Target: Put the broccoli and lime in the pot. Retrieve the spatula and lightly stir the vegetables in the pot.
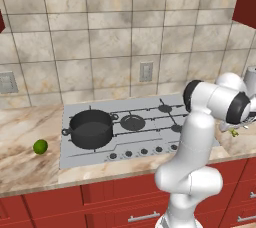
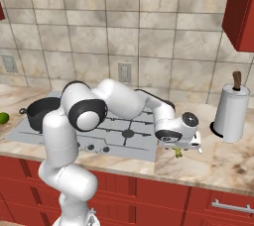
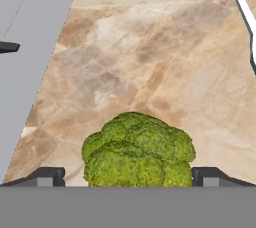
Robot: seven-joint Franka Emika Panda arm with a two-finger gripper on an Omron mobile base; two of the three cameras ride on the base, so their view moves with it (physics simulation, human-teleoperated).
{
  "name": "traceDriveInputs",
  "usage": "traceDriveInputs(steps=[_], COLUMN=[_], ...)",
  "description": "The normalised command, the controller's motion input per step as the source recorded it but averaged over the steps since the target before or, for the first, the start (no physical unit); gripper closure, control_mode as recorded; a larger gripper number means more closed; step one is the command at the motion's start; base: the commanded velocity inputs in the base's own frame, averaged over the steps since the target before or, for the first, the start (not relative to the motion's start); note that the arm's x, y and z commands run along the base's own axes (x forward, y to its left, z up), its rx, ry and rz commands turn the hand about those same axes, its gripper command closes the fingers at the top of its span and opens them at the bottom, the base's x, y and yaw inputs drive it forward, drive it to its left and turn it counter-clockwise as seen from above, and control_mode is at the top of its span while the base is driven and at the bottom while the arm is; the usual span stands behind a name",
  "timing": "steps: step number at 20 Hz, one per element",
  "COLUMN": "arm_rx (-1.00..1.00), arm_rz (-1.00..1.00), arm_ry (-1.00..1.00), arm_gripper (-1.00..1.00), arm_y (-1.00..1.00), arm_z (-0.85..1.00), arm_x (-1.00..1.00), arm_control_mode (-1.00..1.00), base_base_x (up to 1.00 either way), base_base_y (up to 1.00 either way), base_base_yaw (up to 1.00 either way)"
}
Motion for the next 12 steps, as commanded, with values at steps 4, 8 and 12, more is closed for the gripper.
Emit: traceDriveInputs(steps=[4,8,12], arm_rx=[0.00,0.00,0.00], arm_rz=[0.04,0.01,0.00], arm_ry=[0.00,0.00,0.00], arm_gripper=[-1.00,-1.00,-1.00], arm_y=[0.00,0.00,0.00], arm_z=[-0.25,-0.03,0.00], arm_x=[0.06,0.00,0.00], arm_control_mode=[-1.00,-1.00,-1.00], base_base_x=[0.00,0.00,0.00], base_base_y=[0.00,0.00,0.00], base_base_yaw=[0.00,0.00,0.00])
